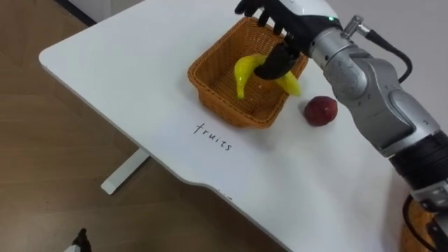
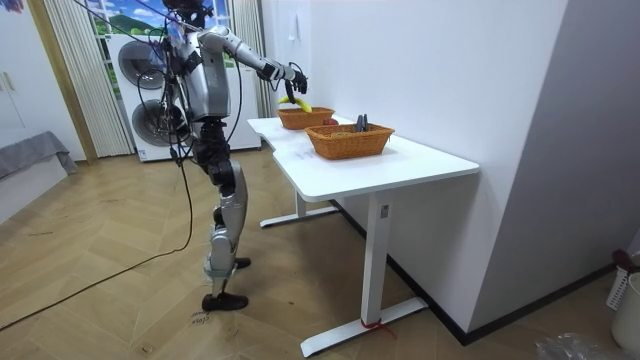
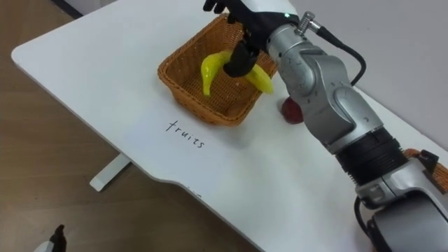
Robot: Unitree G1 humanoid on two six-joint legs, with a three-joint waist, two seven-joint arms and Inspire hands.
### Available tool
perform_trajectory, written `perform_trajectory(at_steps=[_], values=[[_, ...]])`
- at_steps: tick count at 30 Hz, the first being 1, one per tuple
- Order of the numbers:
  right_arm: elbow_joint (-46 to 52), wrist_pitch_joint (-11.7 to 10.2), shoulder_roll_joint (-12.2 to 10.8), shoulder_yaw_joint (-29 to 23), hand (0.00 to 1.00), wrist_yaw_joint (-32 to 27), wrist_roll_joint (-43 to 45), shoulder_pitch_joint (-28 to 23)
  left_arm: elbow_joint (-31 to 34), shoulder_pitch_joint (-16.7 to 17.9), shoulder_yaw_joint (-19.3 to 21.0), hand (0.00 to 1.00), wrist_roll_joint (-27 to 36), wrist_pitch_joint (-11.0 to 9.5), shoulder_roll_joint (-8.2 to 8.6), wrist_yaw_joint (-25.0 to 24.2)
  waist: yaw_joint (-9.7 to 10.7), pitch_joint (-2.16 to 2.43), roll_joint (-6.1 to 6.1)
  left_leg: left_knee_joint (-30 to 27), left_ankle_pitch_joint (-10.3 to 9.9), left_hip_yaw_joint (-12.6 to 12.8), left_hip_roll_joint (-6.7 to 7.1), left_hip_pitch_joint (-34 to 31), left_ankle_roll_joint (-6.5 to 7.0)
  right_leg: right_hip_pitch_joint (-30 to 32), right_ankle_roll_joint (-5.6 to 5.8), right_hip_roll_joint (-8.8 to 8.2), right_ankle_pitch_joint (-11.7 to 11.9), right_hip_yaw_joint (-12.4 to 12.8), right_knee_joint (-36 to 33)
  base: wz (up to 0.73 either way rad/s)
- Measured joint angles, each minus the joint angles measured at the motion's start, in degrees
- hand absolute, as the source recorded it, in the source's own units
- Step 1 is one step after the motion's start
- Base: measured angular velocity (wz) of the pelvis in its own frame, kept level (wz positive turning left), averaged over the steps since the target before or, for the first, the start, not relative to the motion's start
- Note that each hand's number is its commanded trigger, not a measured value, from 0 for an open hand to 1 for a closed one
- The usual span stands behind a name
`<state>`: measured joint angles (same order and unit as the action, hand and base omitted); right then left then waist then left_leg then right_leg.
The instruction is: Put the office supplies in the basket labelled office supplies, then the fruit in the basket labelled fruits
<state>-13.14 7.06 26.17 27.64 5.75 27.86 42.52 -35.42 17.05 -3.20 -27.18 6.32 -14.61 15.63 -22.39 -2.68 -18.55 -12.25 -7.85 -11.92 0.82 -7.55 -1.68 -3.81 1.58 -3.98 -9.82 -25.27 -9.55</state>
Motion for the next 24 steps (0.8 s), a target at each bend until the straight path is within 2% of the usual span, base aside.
perform_trajectory(at_steps=[5, 9, 24], values=[[0.00, 0.00, -0.23, 0.00, 0.00, 0.00, 0.00, 0.00, -0.01, -0.11, 0.00, 0.00, 0.00, 0.63, 0.31, -0.07, 0.00, -0.01, 0.02, -0.01, 0.00, 0.12, -0.02, 0.01, 0.00, 0.05, 0.00, -0.02, 0.00, 0.00, 0.01, 0.00], [0.03, -0.02, -0.24, 0.00, 0.00, 0.00, 0.00, 0.00, -0.07, -0.45, -0.04, 0.00, 0.00, 0.73, 0.64, -0.06, 0.00, -0.21, 0.29, -0.11, 0.00, 0.24, -0.03, 0.01, 0.00, 0.07, 0.00, -0.03, 0.00, 0.01, 0.01, 0.00], [0.10, -0.04, -0.27, 0.00, 0.00, 0.00, -0.07, -0.01, 0.01, -1.21, -0.23, 0.00, 0.00, 0.80, 0.61, 0.02, -0.12, -0.03, 0.78, -0.50, 0.00, 0.53, -0.04, 0.04, 0.00, -0.01, 0.00, -0.05, 0.00, 0.03, 0.01, 0.00]])
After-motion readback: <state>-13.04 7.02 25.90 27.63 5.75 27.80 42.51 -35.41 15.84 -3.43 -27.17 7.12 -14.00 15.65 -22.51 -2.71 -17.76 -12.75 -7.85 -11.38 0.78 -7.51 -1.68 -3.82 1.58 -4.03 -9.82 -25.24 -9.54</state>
